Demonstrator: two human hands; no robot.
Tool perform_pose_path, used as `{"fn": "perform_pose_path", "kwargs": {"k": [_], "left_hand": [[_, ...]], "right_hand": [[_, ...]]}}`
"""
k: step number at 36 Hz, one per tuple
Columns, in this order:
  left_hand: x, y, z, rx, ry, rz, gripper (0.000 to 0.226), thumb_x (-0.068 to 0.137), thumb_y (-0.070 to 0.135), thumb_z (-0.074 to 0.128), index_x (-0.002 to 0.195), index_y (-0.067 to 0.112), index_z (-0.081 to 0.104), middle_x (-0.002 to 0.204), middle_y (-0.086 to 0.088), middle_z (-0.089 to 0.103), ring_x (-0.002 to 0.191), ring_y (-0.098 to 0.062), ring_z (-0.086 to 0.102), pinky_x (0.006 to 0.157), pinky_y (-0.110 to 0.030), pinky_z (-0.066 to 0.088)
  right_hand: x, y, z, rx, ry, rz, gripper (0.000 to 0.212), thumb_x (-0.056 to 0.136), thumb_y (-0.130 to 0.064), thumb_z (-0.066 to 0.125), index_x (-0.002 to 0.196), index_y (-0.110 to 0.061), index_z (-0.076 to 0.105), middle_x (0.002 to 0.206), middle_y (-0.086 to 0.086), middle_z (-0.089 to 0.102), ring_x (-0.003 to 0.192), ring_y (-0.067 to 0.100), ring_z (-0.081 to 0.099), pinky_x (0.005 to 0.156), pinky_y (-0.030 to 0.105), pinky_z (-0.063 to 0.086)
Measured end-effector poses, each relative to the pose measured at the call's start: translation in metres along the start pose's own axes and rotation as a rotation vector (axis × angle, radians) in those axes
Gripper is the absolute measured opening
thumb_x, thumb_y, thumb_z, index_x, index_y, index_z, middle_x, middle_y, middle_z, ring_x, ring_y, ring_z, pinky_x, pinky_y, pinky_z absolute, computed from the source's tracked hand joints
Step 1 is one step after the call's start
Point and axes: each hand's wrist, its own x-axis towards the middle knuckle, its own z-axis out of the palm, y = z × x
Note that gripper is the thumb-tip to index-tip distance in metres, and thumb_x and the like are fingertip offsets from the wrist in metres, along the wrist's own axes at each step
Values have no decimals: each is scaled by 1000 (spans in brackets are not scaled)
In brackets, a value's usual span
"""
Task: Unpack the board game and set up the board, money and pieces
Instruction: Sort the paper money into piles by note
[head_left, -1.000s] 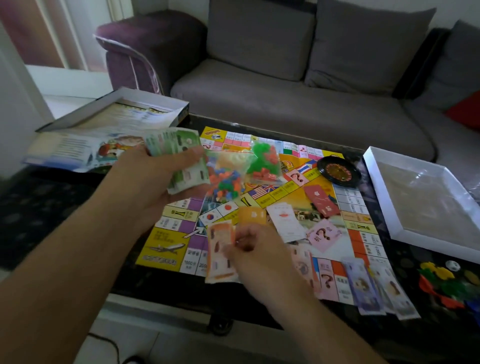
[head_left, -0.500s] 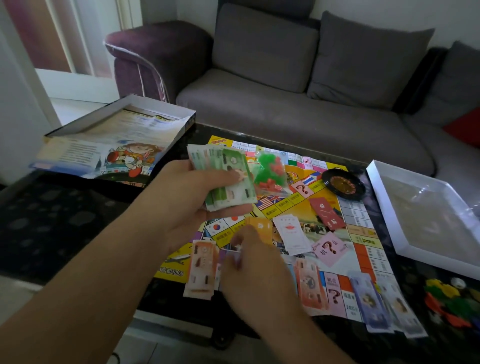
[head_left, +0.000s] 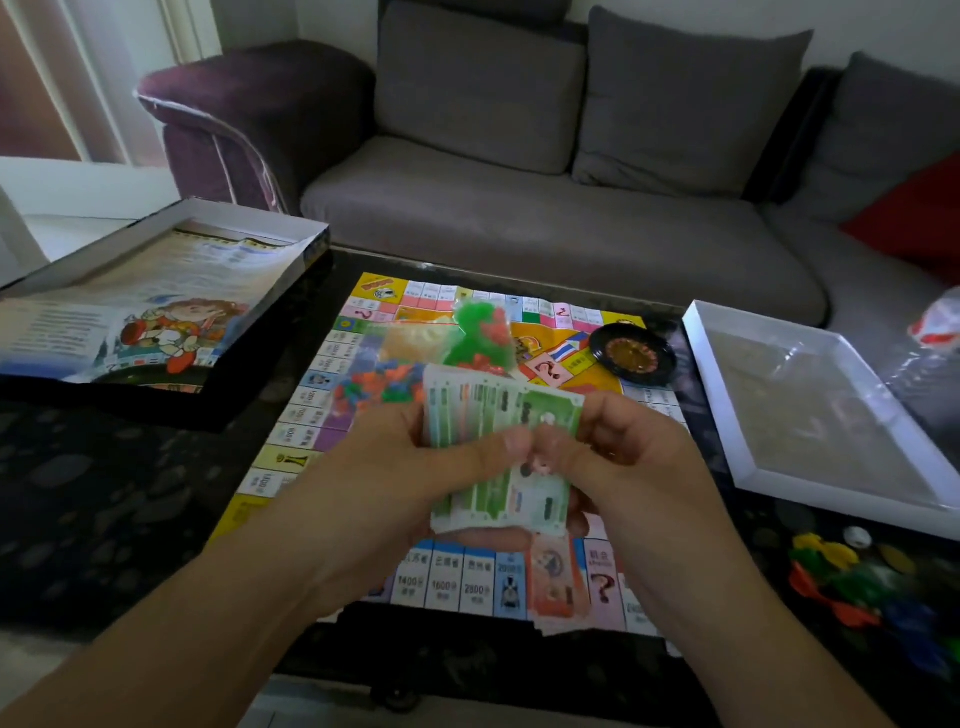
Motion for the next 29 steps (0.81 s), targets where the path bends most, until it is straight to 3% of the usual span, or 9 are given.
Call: {"fn": "perform_pose_path", "kwargs": {"k": [4, 8, 11, 15, 17, 21, 24, 29], "left_hand": [[3, -1, 6, -15, 25, -7, 27, 94, 6, 65, 120, 4, 72, 112, -20, 77, 101, -38, 76, 80, -53, 64], [7, -6, 12, 34, 74, 69, 21, 86, 1, 71, 104, 7, 79, 106, -19, 78, 93, -40, 77, 67, -58, 64], [6, -9, 17, 74, 100, 112, 22, 80, 5, 75, 99, 15, 81, 105, -16, 79, 92, -39, 78, 71, -60, 63], [3, -9, 16, 50, 88, 91, 23, 83, 8, 72, 105, 8, 79, 106, -17, 79, 92, -37, 78, 61, -45, 65], [1, -8, 14, -7, 78, 56, 30, 85, 8, 69, 115, 3, 73, 108, -19, 78, 93, -40, 77, 61, -50, 65], [-4, -5, 12, 16, 90, 93, 33, 78, 7, 70, 111, 6, 74, 105, -19, 79, 91, -41, 77, 62, -57, 64], [-4, -4, 9, 28, 137, 102, 41, 74, 6, 73, 116, 3, 71, 106, -18, 79, 90, -41, 77, 61, -59, 63], [-4, 12, -8, 87, 258, 148, 38, 74, 8, 74, 112, 2, 71, 104, -12, 80, 91, -34, 79, 63, -47, 65]], "right_hand": [[-1, 2, -10, -33, 53, 31, 19, 94, -20, 75, 98, -2, 70, 94, 27, 70, 79, 55, 61, 51, 34, 50], [-7, -3, -14, -2, -3, 31, 9, 96, -22, 73, 92, -26, 80, 94, 10, 79, 94, 50, 71, 73, 60, 61], [-12, -6, -14, 23, 1, 12, 14, 96, -19, 72, 95, -28, 83, 94, 8, 81, 95, 44, 74, 81, 73, 56], [-13, -6, -18, 4, 18, 0, 14, 96, -13, 72, 92, -22, 83, 92, 4, 81, 89, 25, 79, 83, 57, 64], [-12, -6, -19, -1, 20, 6, 15, 96, -13, 72, 91, -21, 83, 90, 3, 81, 86, 20, 79, 80, 46, 66], [-12, -8, -17, 18, 16, 23, 17, 96, -12, 71, 91, -24, 83, 89, 1, 82, 84, 17, 79, 71, 33, 66], [-13, -8, -14, -2, 22, 39, 15, 96, -15, 71, 90, -24, 83, 89, 0, 81, 83, 18, 79, 71, 38, 65], [-8, -4, -8, -134, 40, 79, 15, 101, -24, 68, 93, -28, 80, 89, -7, 80, 82, 9, 77, 75, 35, 61]]}}
